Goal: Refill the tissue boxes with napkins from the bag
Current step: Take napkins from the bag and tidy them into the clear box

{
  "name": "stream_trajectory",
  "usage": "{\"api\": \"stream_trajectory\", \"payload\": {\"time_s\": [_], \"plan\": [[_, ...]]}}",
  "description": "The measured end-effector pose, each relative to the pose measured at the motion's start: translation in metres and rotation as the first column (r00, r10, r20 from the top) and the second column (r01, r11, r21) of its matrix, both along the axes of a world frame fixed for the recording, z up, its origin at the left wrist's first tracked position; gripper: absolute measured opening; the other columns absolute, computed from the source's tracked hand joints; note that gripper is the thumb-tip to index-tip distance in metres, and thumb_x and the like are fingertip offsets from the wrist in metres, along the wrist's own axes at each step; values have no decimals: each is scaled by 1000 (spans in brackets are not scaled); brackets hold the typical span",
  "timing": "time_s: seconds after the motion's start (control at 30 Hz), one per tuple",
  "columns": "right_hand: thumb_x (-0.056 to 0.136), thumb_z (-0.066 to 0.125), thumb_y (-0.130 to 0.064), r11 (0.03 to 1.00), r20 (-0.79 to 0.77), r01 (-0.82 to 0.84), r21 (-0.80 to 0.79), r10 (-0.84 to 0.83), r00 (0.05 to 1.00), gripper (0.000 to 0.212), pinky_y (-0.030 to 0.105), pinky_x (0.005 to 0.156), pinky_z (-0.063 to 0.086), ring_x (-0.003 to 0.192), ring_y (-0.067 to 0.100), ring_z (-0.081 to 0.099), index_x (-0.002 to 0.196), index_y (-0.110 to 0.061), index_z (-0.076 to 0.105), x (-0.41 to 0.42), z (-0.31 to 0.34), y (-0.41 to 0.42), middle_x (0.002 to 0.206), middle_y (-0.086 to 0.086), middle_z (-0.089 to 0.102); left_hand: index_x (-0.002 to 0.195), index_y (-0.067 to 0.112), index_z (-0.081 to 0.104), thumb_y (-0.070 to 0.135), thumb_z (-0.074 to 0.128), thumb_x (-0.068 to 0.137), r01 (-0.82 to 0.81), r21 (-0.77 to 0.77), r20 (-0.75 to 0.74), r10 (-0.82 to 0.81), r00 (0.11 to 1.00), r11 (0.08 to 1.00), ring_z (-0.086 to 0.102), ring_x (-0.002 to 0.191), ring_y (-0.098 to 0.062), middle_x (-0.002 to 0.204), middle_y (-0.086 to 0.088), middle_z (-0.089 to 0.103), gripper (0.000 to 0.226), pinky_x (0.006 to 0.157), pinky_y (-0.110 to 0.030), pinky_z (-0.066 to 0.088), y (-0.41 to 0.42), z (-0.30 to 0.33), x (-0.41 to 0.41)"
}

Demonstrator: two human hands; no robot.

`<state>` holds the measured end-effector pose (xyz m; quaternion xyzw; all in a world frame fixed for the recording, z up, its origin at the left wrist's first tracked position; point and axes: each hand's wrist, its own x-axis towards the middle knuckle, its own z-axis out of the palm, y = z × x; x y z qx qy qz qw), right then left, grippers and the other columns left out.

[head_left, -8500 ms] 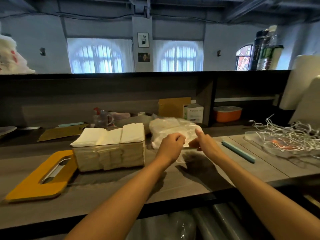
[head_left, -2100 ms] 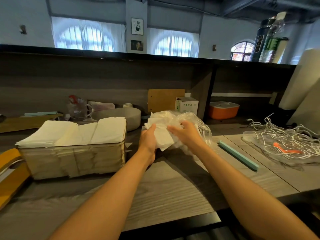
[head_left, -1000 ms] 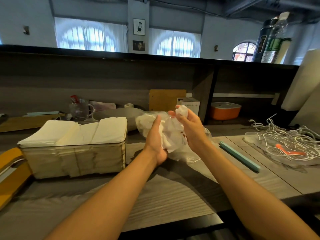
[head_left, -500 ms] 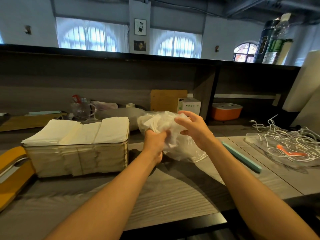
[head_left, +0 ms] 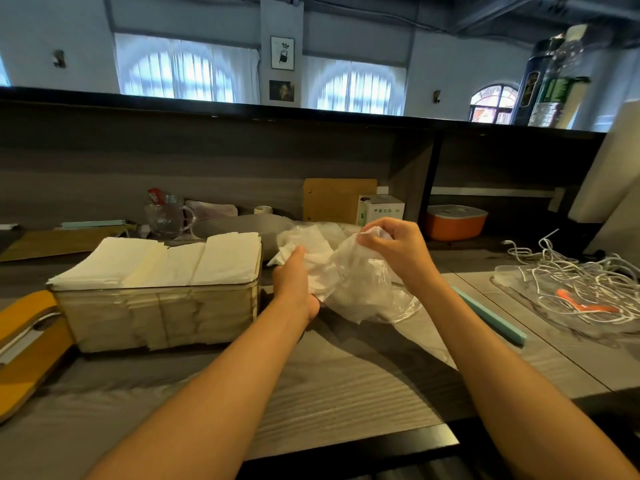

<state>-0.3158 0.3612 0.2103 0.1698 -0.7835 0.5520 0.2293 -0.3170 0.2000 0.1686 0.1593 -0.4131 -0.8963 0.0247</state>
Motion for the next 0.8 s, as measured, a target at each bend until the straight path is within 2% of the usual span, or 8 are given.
{"api": "stream_trajectory", "payload": {"time_s": [0.1,0.17,0.3,0.4,0.5,0.63,0.73,0.8], "plan": [[88,70,-18,985,26,7,-172,-2,1000,6,29,79,56,85,11,65,85,-22,70,-1,5,4,84,-3,67,130,20,58,36,57,99,-51,0,33,51,998,999,71,89,-33,111,-11,70,35,53,-37,58,-4,0,-4],[91,68,-19,954,76,29,-299,-6,997,5,34,83,55,90,20,63,87,-22,69,-1,7,5,87,1,66,128,20,58,35,56,100,-62,-20,27,63,998,998,71,86,-31,110,-10,70,32,51,-36,57,-5,0,-3],[91,66,-14,865,155,-84,-494,182,971,6,36,82,53,89,22,62,90,-18,70,5,11,6,86,2,66,130,20,56,31,57,99,22,-161,-33,-28,999,987,68,99,-34,118,-11,67,33,86,-54,58,-2,1,-2],[88,68,-8,934,193,-141,-329,212,958,19,33,81,54,87,17,65,95,-25,73,6,10,5,87,-3,70,136,22,54,34,54,100,142,-197,-75,-160,984,970,66,106,-33,121,-9,67,38,95,-53,54,4,4,7],[89,69,-15,993,233,-64,-97,85,969,14,24,79,55,93,11,65,99,-25,72,3,4,2,97,-5,69,135,23,55,36,52,101,189,-232,-121,-221,968,954,66,106,-31,121,-7,68,37,90,-51,56,9,6,10],[91,66,-33,997,231,19,-73,-2,973,7,18,73,46,94,5,59,97,-30,68,3,5,-1,97,-13,64,134,23,54,36,50,102,175,-314,-145,-229,962,933,65,107,-29,121,-5,66,34,84,-46,58,11,5,10],[87,72,-32,998,196,17,55,-28,980,16,15,71,43,90,2,57,100,-25,66,5,3,-4,94,-16,59,130,21,58,35,47,104,188,-348,-180,-262,948,919,68,103,-27,115,-5,70,32,81,-44,58,12,6,13],[84,75,-29,995,178,32,93,-49,983,14,20,73,47,91,8,60,92,-19,69,4,-1,-5,91,-11,63,128,20,60,36,46,104,205,-331,-181,-275,944,921,70,100,-28,112,-7,72,32,82,-46,59,13,7,16]]}}
